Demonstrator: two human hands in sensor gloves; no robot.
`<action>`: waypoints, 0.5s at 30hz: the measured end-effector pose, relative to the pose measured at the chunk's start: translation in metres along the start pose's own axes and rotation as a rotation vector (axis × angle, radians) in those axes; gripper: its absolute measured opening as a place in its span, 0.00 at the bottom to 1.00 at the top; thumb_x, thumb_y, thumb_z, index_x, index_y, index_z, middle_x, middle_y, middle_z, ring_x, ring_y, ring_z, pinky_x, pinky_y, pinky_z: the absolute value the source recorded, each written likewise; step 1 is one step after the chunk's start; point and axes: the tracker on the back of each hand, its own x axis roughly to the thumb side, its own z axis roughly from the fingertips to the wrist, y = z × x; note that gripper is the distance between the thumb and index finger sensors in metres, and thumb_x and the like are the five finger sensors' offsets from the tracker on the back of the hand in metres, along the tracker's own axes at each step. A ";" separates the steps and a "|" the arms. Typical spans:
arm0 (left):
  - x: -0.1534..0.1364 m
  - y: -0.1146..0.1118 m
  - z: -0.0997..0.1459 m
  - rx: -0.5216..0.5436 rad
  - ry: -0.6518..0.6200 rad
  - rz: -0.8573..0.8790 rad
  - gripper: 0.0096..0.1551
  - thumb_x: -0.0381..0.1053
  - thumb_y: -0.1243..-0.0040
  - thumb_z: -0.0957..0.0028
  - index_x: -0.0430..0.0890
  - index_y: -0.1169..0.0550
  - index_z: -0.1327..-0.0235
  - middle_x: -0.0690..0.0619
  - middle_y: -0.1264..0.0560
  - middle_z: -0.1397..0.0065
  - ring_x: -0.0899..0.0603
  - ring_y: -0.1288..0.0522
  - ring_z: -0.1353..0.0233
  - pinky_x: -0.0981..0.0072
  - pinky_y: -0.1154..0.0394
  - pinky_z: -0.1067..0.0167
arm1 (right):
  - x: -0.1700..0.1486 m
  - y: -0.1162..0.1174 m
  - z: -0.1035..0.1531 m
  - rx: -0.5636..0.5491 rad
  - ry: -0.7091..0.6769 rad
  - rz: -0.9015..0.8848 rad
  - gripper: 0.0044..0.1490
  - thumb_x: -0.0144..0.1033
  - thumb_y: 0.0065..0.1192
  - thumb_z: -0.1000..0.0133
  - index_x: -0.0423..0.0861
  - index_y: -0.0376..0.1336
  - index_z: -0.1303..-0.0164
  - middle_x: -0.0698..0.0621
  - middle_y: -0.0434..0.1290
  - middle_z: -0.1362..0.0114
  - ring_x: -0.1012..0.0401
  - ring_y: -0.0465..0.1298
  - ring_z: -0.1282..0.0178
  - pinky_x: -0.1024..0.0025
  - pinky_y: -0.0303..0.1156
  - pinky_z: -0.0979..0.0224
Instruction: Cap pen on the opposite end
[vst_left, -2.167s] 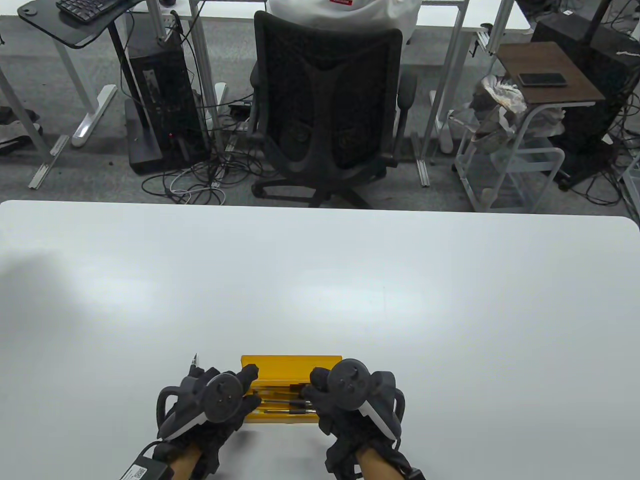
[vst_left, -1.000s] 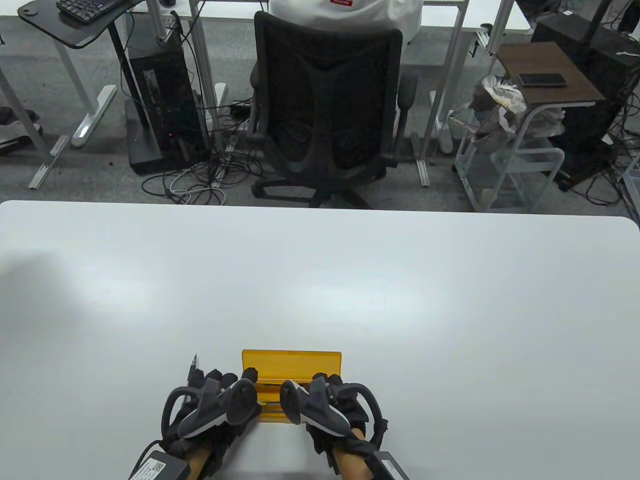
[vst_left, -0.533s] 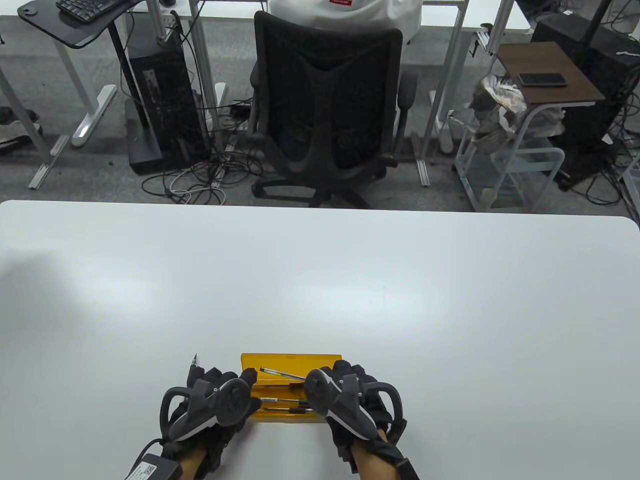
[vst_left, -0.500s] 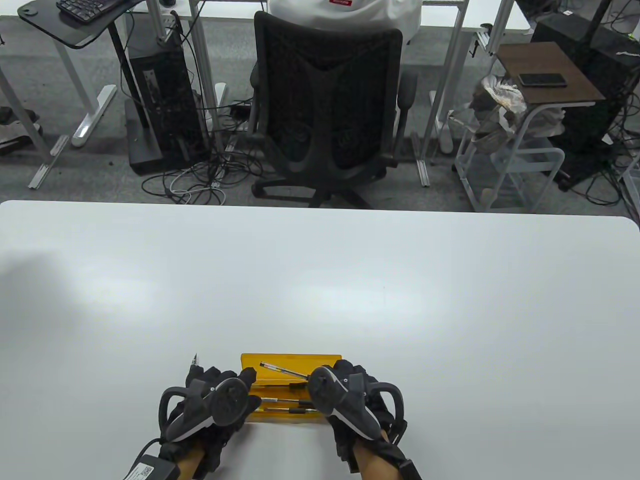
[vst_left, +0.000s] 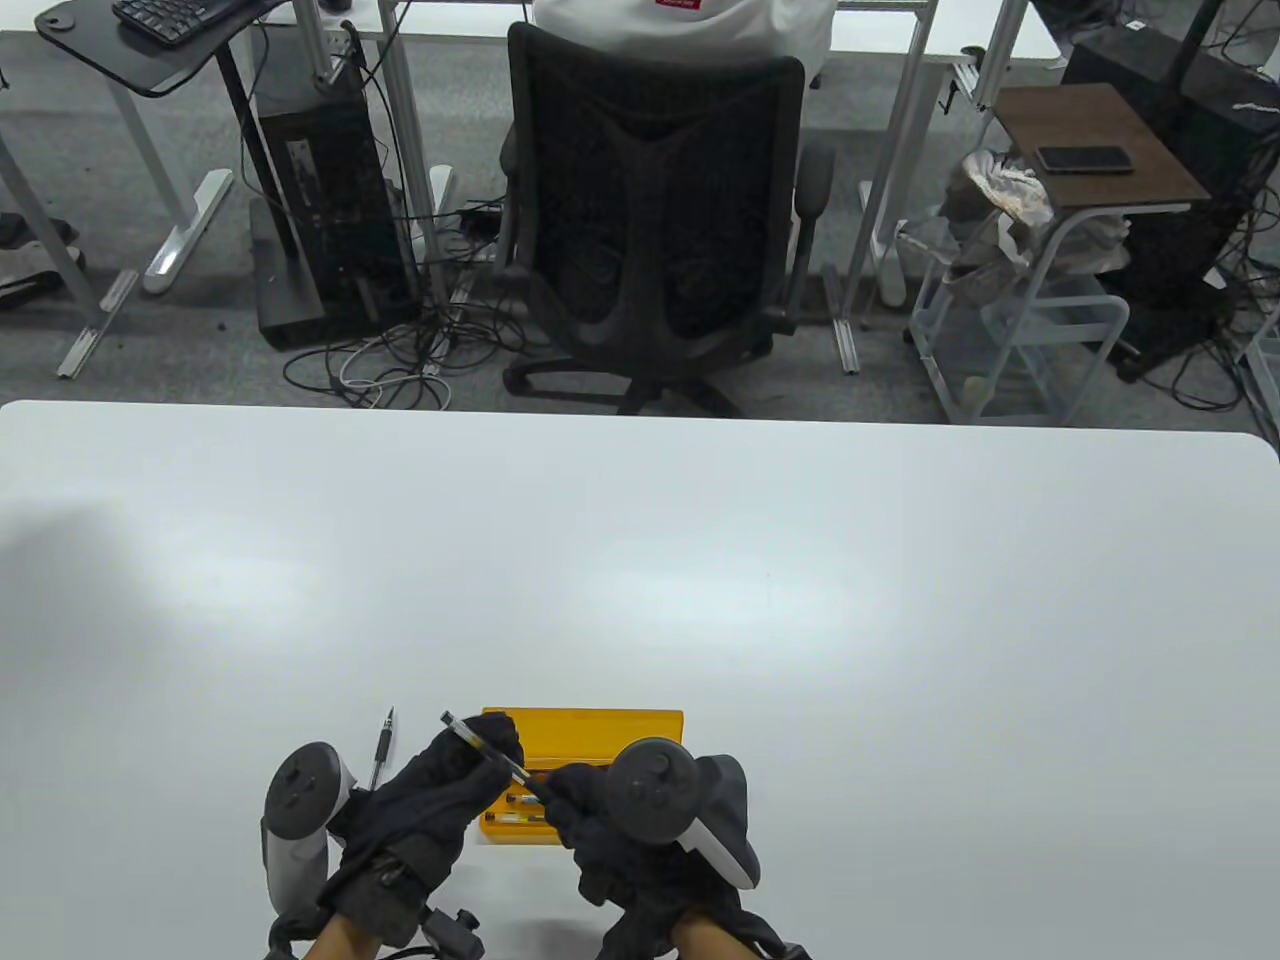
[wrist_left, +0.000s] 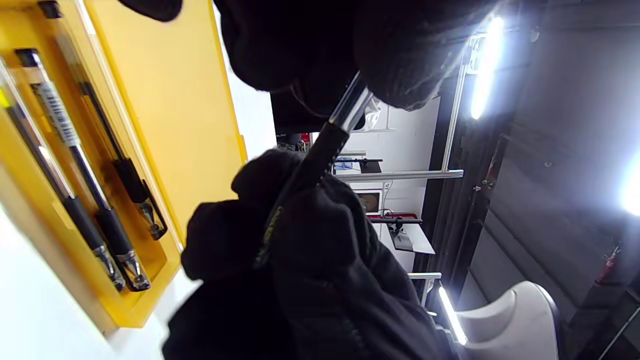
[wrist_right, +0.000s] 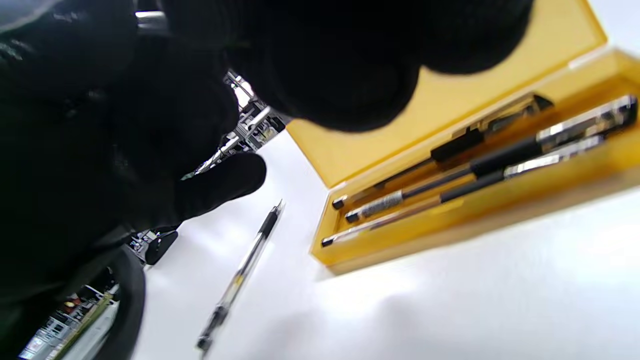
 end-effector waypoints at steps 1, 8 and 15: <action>0.001 -0.001 -0.001 -0.011 -0.011 -0.021 0.30 0.48 0.36 0.41 0.53 0.33 0.26 0.47 0.27 0.24 0.39 0.30 0.29 0.26 0.47 0.26 | -0.003 0.000 -0.001 0.021 0.022 -0.069 0.31 0.41 0.55 0.51 0.43 0.70 0.40 0.45 0.83 0.52 0.62 0.82 0.68 0.64 0.79 0.61; 0.013 -0.003 0.001 0.091 -0.085 -0.123 0.29 0.47 0.35 0.43 0.49 0.33 0.30 0.47 0.20 0.33 0.43 0.22 0.39 0.34 0.40 0.25 | -0.012 0.002 -0.005 0.040 0.067 -0.100 0.33 0.52 0.55 0.52 0.41 0.76 0.52 0.50 0.83 0.66 0.65 0.82 0.76 0.67 0.80 0.68; 0.022 0.012 0.001 0.241 -0.129 -0.250 0.32 0.51 0.37 0.44 0.40 0.32 0.31 0.48 0.16 0.42 0.46 0.19 0.49 0.39 0.34 0.29 | 0.008 0.000 0.000 -0.081 0.003 -0.071 0.31 0.49 0.55 0.50 0.40 0.79 0.60 0.49 0.83 0.71 0.65 0.81 0.80 0.66 0.79 0.70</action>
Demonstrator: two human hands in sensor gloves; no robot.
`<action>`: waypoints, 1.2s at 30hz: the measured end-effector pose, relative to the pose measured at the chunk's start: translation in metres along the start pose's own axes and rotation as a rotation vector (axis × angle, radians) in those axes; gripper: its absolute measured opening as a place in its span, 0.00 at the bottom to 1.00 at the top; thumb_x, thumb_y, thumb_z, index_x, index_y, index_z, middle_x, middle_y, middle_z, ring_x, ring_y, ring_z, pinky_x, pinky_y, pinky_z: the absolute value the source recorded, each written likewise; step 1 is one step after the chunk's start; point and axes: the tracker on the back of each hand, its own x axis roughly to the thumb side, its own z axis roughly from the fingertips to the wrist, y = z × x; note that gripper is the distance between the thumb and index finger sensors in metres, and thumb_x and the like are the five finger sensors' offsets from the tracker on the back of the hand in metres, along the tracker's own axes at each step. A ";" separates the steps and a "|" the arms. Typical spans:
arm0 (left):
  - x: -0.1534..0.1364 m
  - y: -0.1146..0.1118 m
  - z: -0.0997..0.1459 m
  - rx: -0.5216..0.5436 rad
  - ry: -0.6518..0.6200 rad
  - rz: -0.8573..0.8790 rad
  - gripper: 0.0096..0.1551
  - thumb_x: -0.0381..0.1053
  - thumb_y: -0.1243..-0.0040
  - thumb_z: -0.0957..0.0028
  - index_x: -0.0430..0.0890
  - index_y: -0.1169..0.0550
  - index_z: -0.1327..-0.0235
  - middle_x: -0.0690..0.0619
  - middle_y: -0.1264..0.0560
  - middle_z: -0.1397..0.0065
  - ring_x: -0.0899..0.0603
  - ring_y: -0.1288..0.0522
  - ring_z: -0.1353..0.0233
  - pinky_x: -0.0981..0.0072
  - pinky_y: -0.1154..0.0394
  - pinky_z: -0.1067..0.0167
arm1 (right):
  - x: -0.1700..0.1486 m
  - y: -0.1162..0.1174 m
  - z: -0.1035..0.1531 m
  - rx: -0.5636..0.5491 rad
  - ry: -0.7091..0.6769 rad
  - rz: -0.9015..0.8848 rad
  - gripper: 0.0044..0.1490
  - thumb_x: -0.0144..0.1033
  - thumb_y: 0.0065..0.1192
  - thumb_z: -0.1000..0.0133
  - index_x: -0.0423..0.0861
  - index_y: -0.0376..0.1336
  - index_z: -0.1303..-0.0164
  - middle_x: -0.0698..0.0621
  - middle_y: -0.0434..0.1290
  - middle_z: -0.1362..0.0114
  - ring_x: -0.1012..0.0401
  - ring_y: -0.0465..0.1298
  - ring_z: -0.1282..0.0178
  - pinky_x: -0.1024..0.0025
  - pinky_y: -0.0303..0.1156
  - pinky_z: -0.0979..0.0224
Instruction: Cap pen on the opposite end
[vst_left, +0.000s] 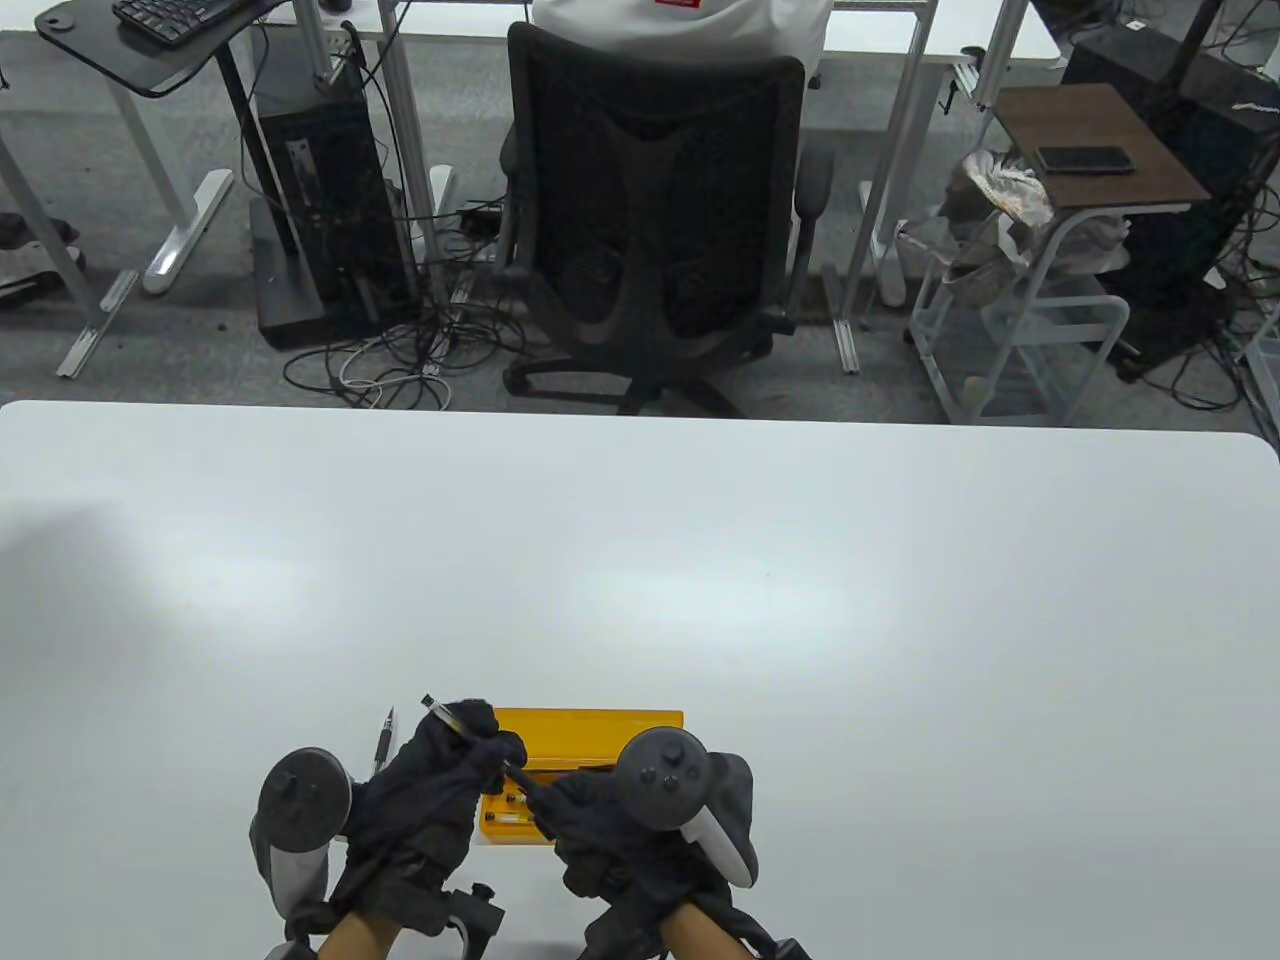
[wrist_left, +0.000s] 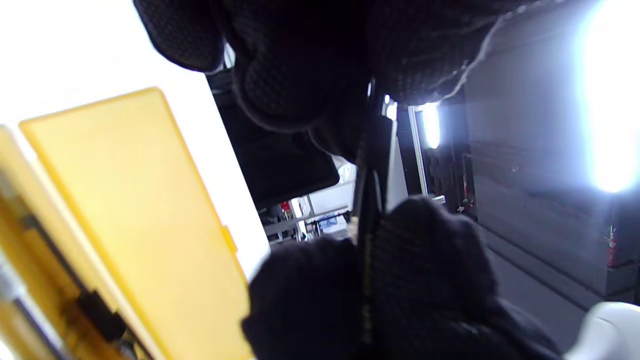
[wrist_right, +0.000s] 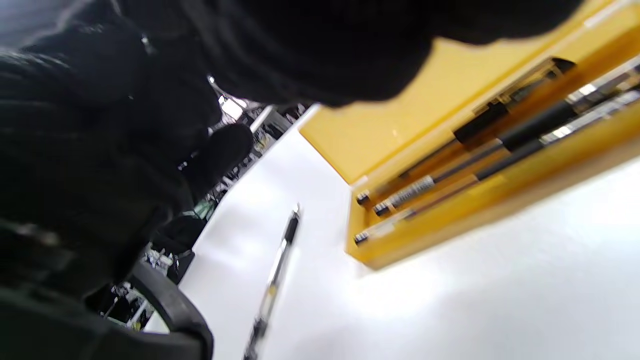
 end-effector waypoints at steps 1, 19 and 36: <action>0.004 0.015 -0.001 0.139 -0.016 -0.021 0.31 0.49 0.36 0.44 0.40 0.32 0.31 0.46 0.17 0.41 0.44 0.20 0.49 0.38 0.35 0.29 | -0.001 -0.002 0.003 -0.021 0.042 0.113 0.30 0.50 0.55 0.52 0.41 0.79 0.60 0.50 0.83 0.70 0.65 0.81 0.79 0.67 0.80 0.69; 0.013 0.015 0.005 -0.001 -0.271 -0.624 0.28 0.49 0.29 0.46 0.40 0.21 0.35 0.42 0.16 0.44 0.37 0.24 0.44 0.27 0.43 0.29 | -0.026 -0.029 0.004 -0.190 0.041 0.127 0.29 0.42 0.61 0.51 0.43 0.75 0.44 0.46 0.83 0.51 0.58 0.85 0.61 0.63 0.80 0.56; 0.026 0.000 0.010 -0.089 -0.408 -0.899 0.25 0.47 0.35 0.45 0.44 0.20 0.34 0.43 0.18 0.40 0.36 0.27 0.39 0.25 0.46 0.29 | -0.028 -0.024 0.003 -0.124 0.000 0.130 0.29 0.37 0.61 0.51 0.47 0.73 0.40 0.46 0.81 0.46 0.58 0.83 0.57 0.61 0.79 0.52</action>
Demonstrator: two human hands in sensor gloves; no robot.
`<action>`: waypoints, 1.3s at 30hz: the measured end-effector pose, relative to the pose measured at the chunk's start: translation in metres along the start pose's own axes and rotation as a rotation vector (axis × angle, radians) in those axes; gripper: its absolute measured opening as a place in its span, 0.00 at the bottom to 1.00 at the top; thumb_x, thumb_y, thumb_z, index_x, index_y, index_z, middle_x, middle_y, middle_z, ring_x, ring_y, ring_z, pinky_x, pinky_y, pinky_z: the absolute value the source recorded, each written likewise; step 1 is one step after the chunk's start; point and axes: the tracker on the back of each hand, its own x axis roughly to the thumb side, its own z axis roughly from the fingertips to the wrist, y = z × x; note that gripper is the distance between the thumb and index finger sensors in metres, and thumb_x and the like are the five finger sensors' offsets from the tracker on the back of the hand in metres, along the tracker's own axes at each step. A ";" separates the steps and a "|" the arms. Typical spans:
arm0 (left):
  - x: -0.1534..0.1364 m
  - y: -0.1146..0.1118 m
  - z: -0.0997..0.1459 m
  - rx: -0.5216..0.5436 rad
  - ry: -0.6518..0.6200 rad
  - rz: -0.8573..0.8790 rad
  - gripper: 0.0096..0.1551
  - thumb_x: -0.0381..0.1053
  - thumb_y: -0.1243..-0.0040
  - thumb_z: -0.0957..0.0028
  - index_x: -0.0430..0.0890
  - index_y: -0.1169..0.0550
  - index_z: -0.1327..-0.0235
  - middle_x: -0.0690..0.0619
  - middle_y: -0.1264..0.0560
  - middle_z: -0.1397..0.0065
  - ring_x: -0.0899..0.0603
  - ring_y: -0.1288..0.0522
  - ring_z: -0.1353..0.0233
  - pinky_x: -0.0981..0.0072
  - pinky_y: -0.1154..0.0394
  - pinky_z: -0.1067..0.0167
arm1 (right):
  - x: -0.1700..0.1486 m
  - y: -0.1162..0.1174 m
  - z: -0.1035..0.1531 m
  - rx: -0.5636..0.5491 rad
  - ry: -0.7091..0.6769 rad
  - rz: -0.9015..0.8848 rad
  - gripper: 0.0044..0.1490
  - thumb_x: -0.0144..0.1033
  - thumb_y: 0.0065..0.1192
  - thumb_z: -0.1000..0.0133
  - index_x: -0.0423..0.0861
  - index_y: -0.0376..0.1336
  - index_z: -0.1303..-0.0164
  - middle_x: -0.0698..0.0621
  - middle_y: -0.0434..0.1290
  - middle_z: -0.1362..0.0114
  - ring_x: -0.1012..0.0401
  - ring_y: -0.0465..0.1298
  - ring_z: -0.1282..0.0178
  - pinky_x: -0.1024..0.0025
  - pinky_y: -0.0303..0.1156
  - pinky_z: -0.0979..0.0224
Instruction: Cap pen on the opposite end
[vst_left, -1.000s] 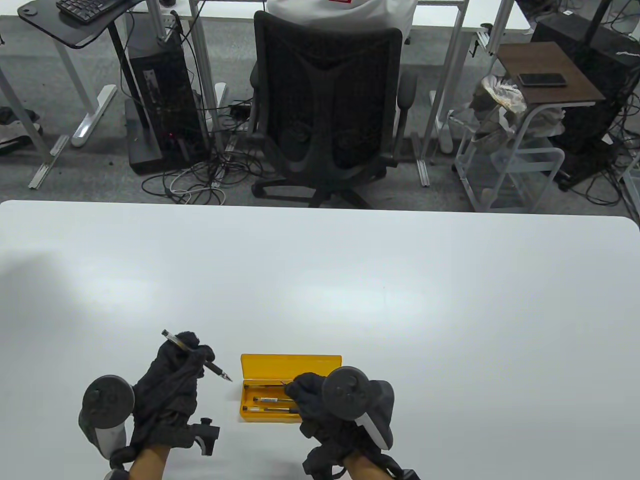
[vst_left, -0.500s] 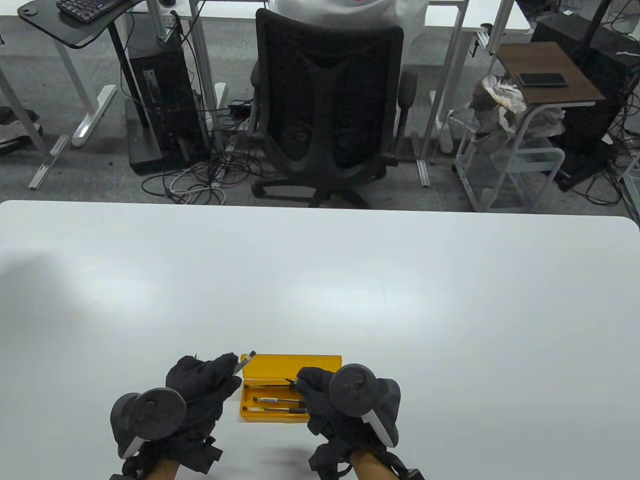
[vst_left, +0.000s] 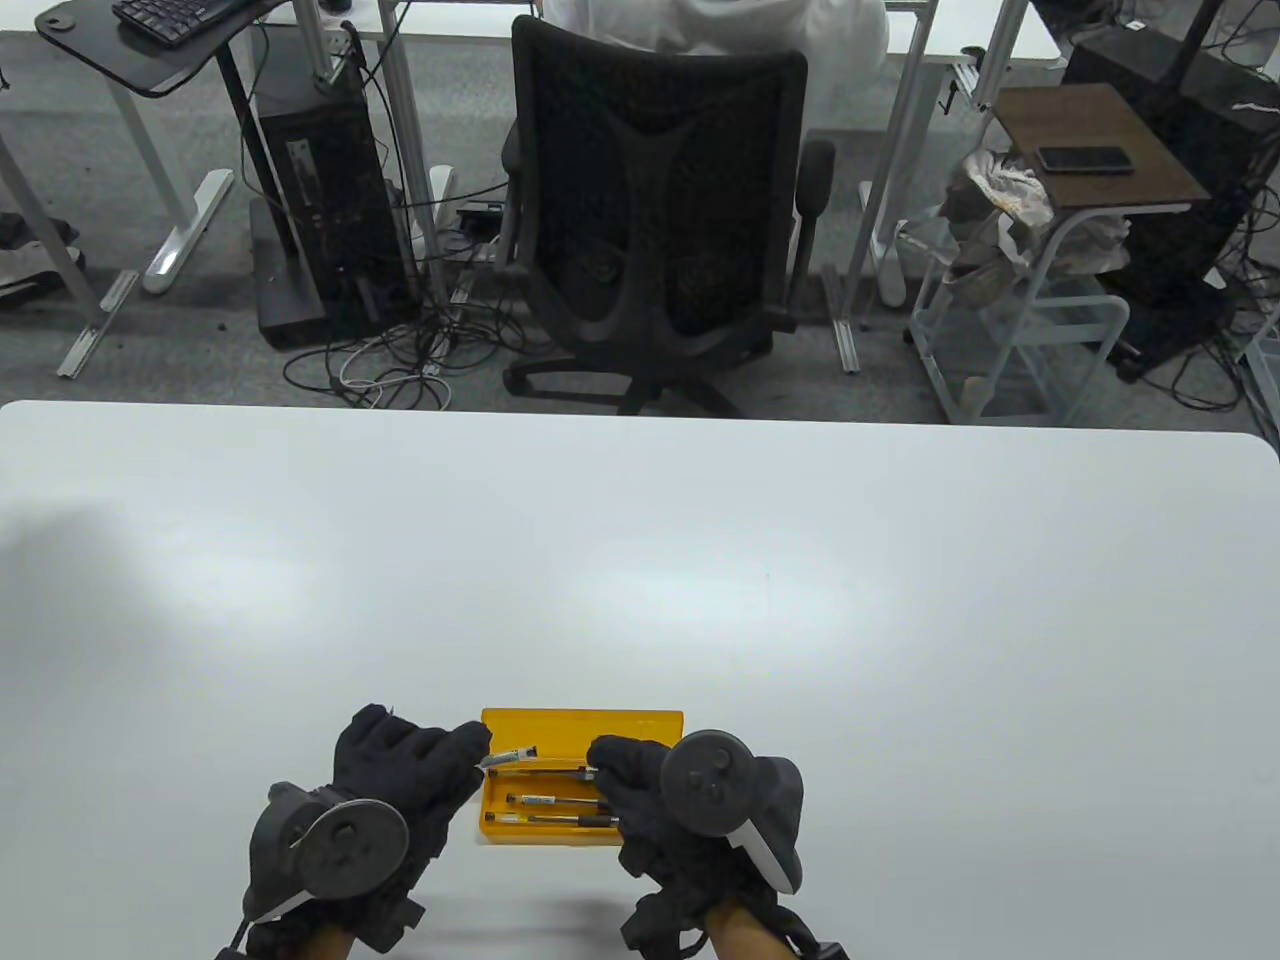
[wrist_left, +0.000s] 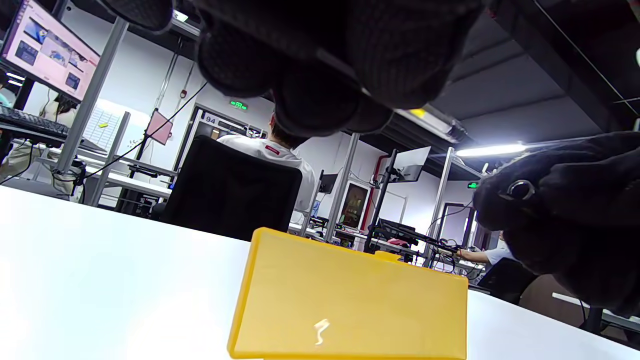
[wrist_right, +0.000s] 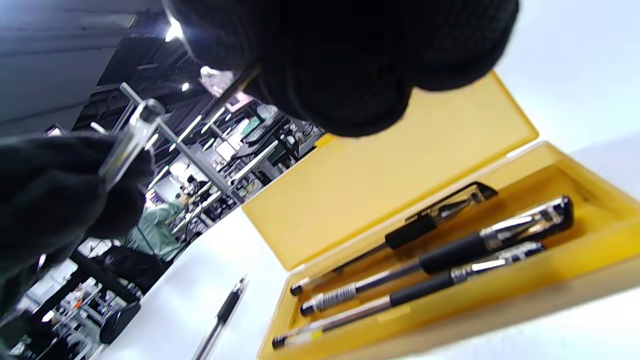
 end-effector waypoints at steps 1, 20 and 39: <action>0.002 0.000 0.000 -0.001 -0.013 -0.009 0.25 0.47 0.35 0.45 0.44 0.20 0.34 0.42 0.18 0.40 0.36 0.27 0.39 0.24 0.46 0.29 | 0.001 0.001 0.000 0.004 -0.010 0.023 0.29 0.37 0.60 0.51 0.48 0.72 0.40 0.46 0.80 0.46 0.58 0.83 0.57 0.61 0.79 0.52; 0.020 -0.009 -0.002 -0.060 -0.095 -0.064 0.25 0.48 0.35 0.45 0.45 0.19 0.35 0.43 0.18 0.40 0.36 0.26 0.39 0.25 0.47 0.28 | 0.007 0.008 0.002 0.001 -0.057 -0.005 0.29 0.38 0.59 0.50 0.48 0.72 0.39 0.47 0.80 0.47 0.58 0.83 0.58 0.61 0.79 0.53; 0.034 -0.012 -0.003 -0.056 -0.159 -0.085 0.24 0.45 0.34 0.48 0.41 0.17 0.39 0.41 0.14 0.44 0.35 0.24 0.43 0.26 0.44 0.29 | 0.022 0.007 0.007 0.021 -0.126 0.113 0.30 0.40 0.58 0.49 0.42 0.71 0.39 0.49 0.82 0.59 0.61 0.82 0.69 0.63 0.79 0.61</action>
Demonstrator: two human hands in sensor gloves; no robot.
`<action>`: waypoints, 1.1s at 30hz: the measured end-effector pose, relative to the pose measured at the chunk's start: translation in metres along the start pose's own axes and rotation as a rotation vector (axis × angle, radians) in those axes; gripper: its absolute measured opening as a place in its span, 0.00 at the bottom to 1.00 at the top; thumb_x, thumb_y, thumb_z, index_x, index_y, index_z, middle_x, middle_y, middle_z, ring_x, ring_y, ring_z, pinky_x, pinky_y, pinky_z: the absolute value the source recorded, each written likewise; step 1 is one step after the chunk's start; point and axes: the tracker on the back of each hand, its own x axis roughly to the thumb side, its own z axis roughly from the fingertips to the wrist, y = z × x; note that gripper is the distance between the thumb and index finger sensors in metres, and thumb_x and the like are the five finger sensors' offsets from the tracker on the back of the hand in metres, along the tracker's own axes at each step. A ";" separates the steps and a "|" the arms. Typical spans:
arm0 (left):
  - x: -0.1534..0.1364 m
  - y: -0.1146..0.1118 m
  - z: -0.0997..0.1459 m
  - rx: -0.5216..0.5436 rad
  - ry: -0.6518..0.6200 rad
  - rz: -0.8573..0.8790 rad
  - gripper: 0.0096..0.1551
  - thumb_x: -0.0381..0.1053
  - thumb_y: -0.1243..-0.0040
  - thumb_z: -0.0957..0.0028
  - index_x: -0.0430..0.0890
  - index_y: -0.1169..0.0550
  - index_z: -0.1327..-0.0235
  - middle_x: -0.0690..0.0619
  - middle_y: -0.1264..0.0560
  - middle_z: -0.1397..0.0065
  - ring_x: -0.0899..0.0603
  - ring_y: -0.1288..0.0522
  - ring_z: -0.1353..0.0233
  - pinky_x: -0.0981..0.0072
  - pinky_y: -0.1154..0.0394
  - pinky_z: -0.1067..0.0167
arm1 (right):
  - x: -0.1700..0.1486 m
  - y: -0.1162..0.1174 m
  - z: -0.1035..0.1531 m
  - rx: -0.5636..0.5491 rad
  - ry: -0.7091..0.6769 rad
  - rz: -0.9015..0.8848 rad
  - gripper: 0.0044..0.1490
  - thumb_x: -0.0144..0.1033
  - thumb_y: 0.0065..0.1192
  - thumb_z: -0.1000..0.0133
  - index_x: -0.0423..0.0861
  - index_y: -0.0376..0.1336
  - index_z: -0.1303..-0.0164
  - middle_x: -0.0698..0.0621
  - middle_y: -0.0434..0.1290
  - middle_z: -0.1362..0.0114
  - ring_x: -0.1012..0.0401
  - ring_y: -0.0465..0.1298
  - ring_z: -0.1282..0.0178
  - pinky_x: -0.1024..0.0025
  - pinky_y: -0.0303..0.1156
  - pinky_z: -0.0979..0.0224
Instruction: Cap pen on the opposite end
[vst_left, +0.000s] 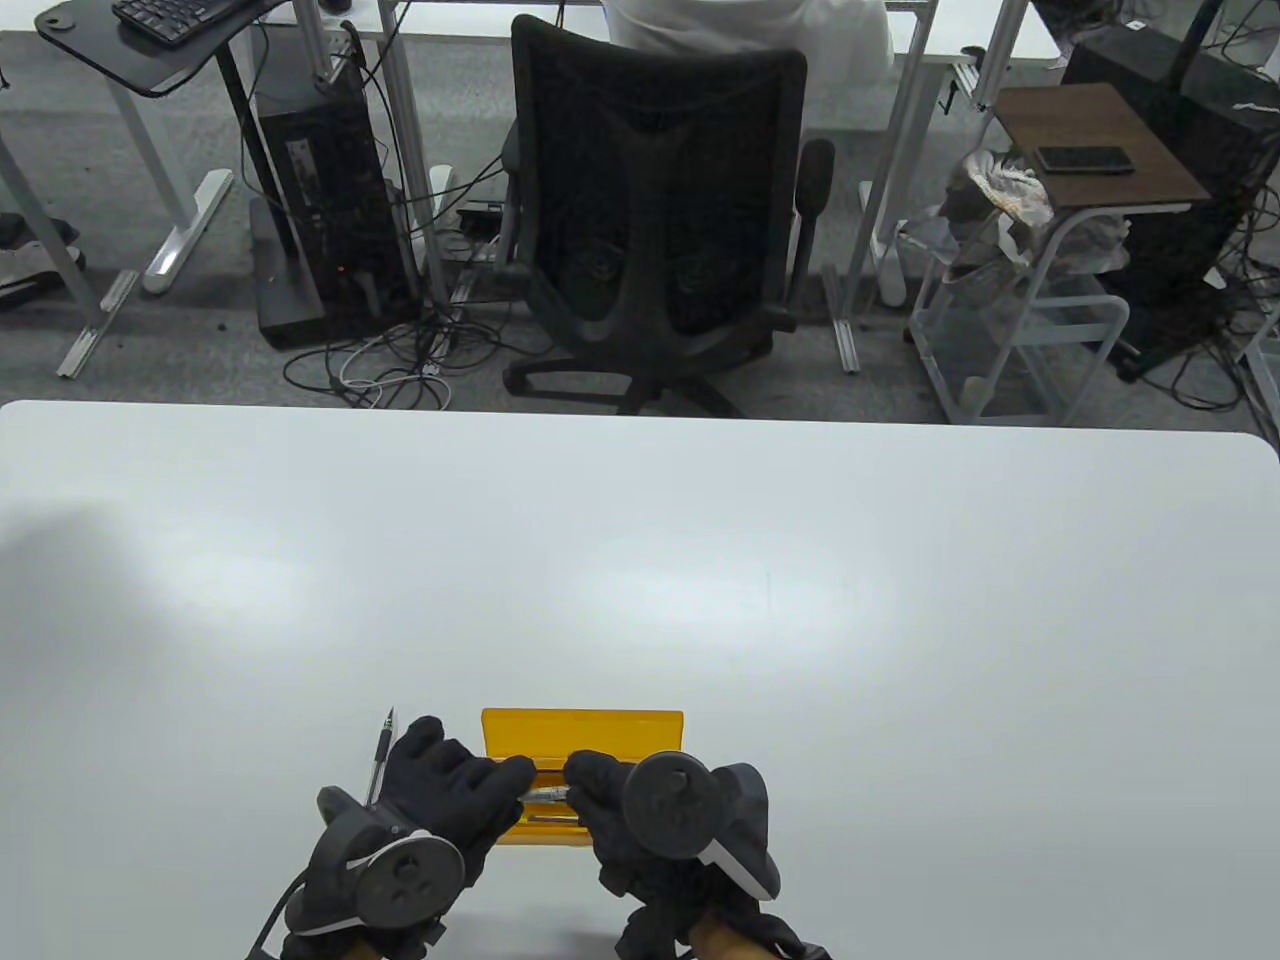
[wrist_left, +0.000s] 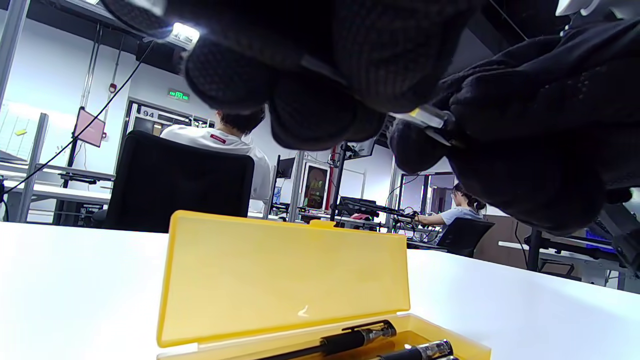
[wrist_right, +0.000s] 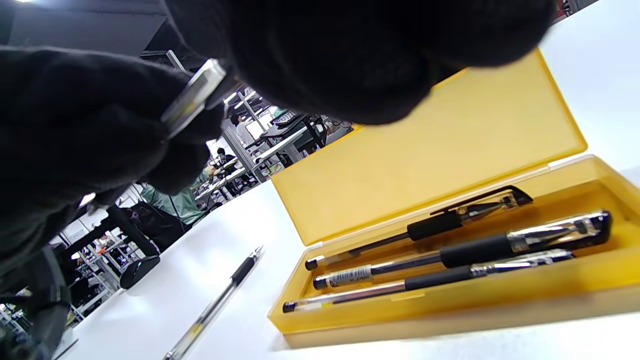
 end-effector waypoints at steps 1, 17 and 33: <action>0.000 0.000 0.000 0.003 -0.005 -0.012 0.24 0.44 0.34 0.48 0.41 0.17 0.39 0.41 0.14 0.44 0.35 0.24 0.43 0.26 0.45 0.29 | 0.001 0.000 0.000 0.009 -0.005 0.012 0.30 0.40 0.58 0.49 0.42 0.71 0.39 0.49 0.82 0.59 0.61 0.82 0.69 0.63 0.79 0.60; 0.002 -0.003 0.000 -0.004 -0.023 0.060 0.27 0.47 0.25 0.53 0.42 0.17 0.40 0.45 0.13 0.43 0.37 0.23 0.39 0.24 0.46 0.28 | 0.004 0.010 -0.003 0.204 0.002 0.158 0.28 0.51 0.62 0.51 0.48 0.78 0.50 0.48 0.83 0.52 0.55 0.84 0.59 0.58 0.79 0.53; -0.017 0.002 0.005 0.050 0.085 0.055 0.40 0.55 0.33 0.46 0.43 0.31 0.22 0.41 0.27 0.24 0.33 0.33 0.26 0.22 0.49 0.29 | -0.007 -0.017 -0.005 0.112 0.130 0.120 0.31 0.43 0.71 0.52 0.37 0.75 0.45 0.45 0.83 0.55 0.58 0.83 0.65 0.62 0.79 0.58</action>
